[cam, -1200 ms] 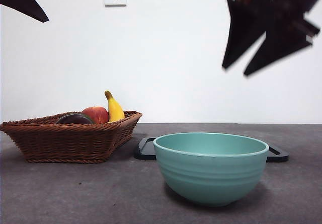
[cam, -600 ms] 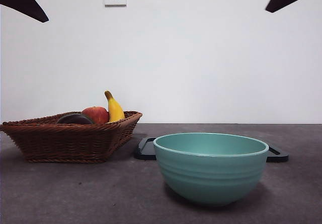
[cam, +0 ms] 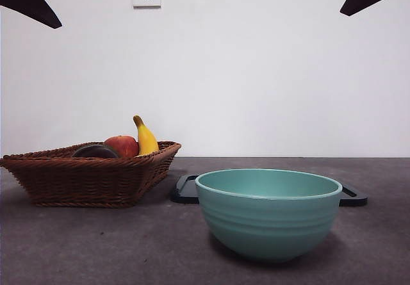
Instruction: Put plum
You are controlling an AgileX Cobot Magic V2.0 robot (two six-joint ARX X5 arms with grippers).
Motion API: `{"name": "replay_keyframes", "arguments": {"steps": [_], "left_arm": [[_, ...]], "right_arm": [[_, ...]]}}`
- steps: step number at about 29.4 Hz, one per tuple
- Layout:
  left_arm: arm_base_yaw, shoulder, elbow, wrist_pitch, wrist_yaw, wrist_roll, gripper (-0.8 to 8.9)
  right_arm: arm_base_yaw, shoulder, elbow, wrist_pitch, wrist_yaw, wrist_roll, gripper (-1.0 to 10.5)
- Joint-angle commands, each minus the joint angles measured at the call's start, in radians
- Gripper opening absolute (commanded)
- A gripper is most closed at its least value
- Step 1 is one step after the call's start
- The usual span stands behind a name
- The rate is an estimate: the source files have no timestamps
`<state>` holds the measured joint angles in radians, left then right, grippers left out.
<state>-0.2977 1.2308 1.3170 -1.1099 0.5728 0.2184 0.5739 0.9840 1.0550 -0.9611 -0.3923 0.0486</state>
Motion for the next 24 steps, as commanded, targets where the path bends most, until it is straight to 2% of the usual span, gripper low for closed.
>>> {"name": "replay_keyframes", "arguments": {"steps": [1,4,5,24], "left_arm": [[-0.004,0.004,0.015,0.005,0.004,-0.003,2.87],[-0.004,0.004,0.015,0.005,0.004,-0.003,0.37],[-0.004,0.004,0.015,0.005,0.004,-0.003,0.06],[-0.004,0.004,0.015,0.006,0.004,-0.002,0.09]], "right_arm": [[0.006,0.008,0.013,0.005,-0.001,-0.012,2.2],[0.006,0.008,0.013,0.006,0.0,-0.011,0.7],[0.006,0.008,0.013,0.006,-0.001,-0.012,0.1],[0.006,0.008,0.013,0.045,-0.001,-0.012,0.1]]}}
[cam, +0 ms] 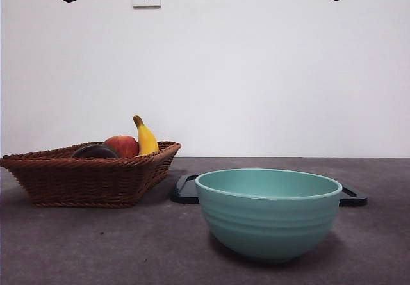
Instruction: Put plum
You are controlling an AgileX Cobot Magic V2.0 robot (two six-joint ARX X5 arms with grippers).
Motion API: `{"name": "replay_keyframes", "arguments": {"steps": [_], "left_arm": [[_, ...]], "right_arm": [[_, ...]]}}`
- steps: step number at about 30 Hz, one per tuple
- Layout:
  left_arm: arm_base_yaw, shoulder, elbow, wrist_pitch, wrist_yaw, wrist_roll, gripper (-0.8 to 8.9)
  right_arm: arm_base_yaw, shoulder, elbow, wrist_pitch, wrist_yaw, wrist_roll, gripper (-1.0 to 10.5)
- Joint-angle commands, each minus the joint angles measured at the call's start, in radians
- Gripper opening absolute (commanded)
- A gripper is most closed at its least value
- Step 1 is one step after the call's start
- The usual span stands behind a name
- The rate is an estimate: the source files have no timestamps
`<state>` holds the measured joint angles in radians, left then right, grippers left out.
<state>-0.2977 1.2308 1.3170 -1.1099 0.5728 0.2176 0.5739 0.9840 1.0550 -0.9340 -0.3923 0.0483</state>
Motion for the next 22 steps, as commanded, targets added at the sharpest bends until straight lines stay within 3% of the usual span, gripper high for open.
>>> {"name": "replay_keyframes", "arguments": {"steps": [1,11,14,19,22], "left_arm": [[-0.004,0.004,0.015,0.006,0.004,-0.001,0.09],[-0.003,-0.005,0.015,0.006,0.003,0.0,0.09],[0.015,-0.046,0.015,0.06,-0.015,0.108,0.09],[0.124,-0.185,-0.005,0.349,-0.015,0.109,0.09],[0.238,-0.311,-0.097,0.621,-0.016,0.043,0.09]], "right_arm": [[0.006,0.008,0.014,0.022,-0.001,-0.011,0.1],[0.006,0.008,0.014,0.024,-0.001,-0.011,0.1],[0.006,0.008,0.013,0.024,-0.001,-0.011,0.1],[0.006,0.008,0.014,0.024,-0.001,-0.011,0.1],[0.006,0.008,0.014,0.025,-0.001,-0.011,0.1]]}}
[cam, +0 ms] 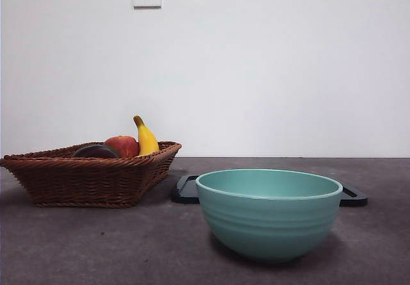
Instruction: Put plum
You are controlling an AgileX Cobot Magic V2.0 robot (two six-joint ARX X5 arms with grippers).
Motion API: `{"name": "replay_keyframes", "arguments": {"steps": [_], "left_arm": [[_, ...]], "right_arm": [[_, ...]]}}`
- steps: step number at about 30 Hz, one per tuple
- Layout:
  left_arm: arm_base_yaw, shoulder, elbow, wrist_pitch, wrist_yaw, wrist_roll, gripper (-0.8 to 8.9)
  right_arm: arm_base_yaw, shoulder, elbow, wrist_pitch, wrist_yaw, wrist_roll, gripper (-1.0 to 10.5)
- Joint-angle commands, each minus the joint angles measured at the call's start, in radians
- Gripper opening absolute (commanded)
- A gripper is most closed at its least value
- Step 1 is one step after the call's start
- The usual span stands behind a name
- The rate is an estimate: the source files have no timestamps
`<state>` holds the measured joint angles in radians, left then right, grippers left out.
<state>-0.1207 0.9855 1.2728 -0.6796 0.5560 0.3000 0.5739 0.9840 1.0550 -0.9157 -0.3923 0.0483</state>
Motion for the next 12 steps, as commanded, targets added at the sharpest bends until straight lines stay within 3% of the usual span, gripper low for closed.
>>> {"name": "replay_keyframes", "arguments": {"steps": [1,3,7,12], "left_arm": [[0.099,-0.113,-0.1,0.279,-0.003,-0.063,0.09],[0.157,-0.205,-0.201,0.413,-0.048,-0.089,0.09],[0.221,-0.386,-0.424,0.581,-0.24,-0.097,0.09],[0.26,-0.572,-0.662,0.676,-0.387,-0.111,0.09]], "right_arm": [[0.006,0.008,0.014,0.006,0.0,-0.011,0.1],[0.006,0.008,0.013,0.006,-0.001,-0.011,0.1],[0.006,0.008,0.013,0.006,-0.001,-0.011,0.1],[0.006,0.008,0.013,0.006,-0.001,-0.011,0.1]]}}
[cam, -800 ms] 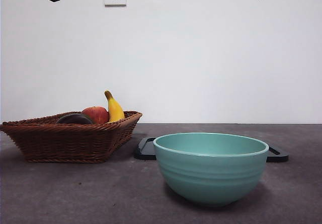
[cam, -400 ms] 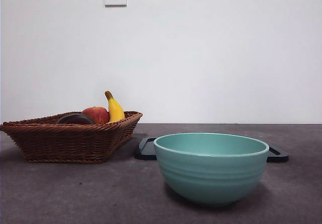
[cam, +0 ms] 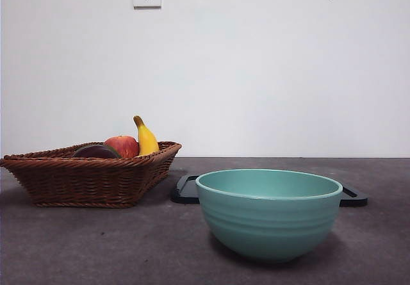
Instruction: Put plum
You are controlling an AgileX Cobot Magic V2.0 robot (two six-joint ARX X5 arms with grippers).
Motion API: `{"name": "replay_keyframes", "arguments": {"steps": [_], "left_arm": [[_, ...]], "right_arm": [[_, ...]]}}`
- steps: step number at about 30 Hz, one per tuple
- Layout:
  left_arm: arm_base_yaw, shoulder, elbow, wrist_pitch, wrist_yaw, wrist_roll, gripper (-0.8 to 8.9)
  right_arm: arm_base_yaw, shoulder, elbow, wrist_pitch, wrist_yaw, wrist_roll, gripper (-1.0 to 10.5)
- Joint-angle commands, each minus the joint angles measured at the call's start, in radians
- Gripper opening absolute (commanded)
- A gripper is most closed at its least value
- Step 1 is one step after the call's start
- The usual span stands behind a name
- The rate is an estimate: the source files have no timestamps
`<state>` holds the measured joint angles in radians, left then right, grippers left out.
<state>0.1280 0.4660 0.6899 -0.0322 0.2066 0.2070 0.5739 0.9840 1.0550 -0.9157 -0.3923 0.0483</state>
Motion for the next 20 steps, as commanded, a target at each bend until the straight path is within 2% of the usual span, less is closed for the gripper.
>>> {"name": "replay_keyframes", "arguments": {"steps": [1,10,20], "left_arm": [[0.018,-0.086,-0.123,0.035,-0.053,-0.018,0.09],[0.045,-0.322,-0.478,0.079,-0.13,-0.061,0.09],[0.045,-0.435,-0.671,0.077,-0.135,-0.121,0.09]], "right_arm": [[0.006,0.008,0.014,0.006,-0.001,-0.011,0.1],[0.006,0.008,0.014,0.006,-0.001,-0.011,0.1],[0.006,0.008,0.014,0.006,-0.001,-0.011,0.1]]}}
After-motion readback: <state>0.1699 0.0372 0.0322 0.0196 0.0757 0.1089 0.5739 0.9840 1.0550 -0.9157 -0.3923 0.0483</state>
